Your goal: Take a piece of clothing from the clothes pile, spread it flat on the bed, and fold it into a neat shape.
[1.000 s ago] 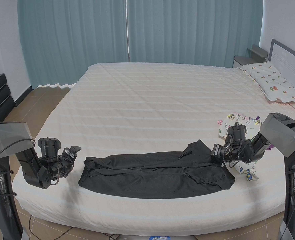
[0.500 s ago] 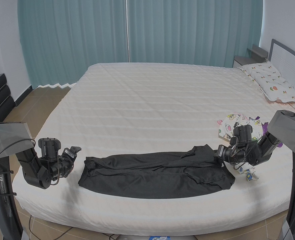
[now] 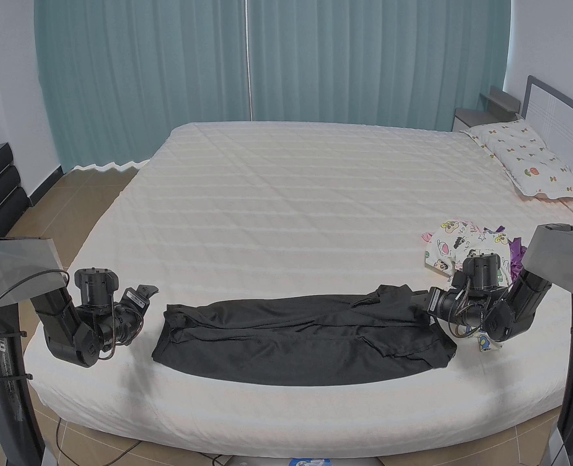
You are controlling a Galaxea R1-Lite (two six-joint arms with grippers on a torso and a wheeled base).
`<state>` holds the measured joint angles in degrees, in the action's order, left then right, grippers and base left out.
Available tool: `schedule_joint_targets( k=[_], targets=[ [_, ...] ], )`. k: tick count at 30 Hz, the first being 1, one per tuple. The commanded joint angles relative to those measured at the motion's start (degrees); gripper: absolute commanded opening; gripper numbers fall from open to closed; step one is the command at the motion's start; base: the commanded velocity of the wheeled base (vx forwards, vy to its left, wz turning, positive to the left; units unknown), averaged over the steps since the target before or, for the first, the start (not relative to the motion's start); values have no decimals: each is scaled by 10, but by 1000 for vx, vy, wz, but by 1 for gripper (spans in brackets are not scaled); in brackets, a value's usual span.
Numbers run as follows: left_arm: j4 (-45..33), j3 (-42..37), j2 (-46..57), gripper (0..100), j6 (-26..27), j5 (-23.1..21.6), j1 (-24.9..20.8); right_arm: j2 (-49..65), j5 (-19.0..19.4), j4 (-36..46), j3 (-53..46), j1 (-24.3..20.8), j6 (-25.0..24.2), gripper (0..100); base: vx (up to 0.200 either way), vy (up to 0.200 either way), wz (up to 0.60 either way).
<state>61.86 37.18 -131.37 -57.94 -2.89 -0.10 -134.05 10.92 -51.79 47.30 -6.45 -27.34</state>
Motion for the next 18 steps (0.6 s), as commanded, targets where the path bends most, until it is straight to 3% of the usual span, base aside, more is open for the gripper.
schedule_joint_targets(
  k=[1, 3, 9, 10, 12, 13, 18],
  targets=[
    [0, 0, -2, 100, 5, 1, -1, 4, -1, -1, -6, 2, -1, 100, 0, 0, 0],
    [0, 0, -2, 100, 5, 1, -3, 6, -2, -1, -6, 2, -2, 100, 0, 0, 0],
    [-7, 3, 1, 100, 8, 24, -31, 39, -35, 3, -12, -9, -82, 100, 0, 0, 0],
    [-9, 1, 4, 100, 8, 38, -54, 41, -68, 5, -12, -23, -115, 100, 0, 0, 0],
    [-9, 1, 4, 100, 8, 39, -58, 41, -74, 4, -12, -26, -122, 100, 0, 0, 0],
    [-24, -3, 4, 100, 8, 63, -90, 36, -104, 4, -12, -41, -172, 100, 0, 0, 0],
    [-47, 4, -1, 100, 42, 88, -109, 38, -107, -3, -35, -53, -233, 100, 0, 0, 0]
  ],
)
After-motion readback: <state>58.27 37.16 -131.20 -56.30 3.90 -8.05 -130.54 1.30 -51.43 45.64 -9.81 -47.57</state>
